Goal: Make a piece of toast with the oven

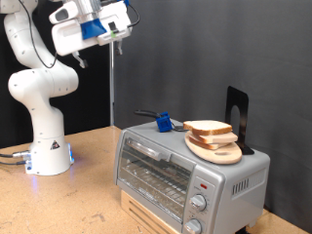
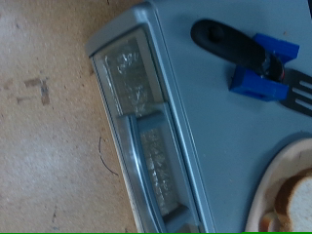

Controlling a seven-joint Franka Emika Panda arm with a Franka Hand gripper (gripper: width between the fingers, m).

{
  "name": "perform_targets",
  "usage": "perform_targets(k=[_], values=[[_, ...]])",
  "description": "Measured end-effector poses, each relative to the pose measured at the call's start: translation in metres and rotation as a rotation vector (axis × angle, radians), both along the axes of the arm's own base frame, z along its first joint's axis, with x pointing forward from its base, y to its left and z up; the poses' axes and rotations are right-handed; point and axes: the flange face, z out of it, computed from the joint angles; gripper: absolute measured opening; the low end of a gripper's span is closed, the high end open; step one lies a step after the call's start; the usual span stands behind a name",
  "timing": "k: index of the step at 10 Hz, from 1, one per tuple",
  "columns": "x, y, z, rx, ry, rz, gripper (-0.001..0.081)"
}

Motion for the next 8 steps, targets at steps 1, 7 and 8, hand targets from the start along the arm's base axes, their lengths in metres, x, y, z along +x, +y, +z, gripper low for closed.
perform_targets(k=[1,7,8], values=[[0.013,0.006,-0.005,-0.014,-0.005,0.018,0.0805],[0.031,0.007,-0.024,0.041,-0.056,0.276,0.0805],[0.046,0.011,-0.034,0.022,-0.072,0.246,0.0805]])
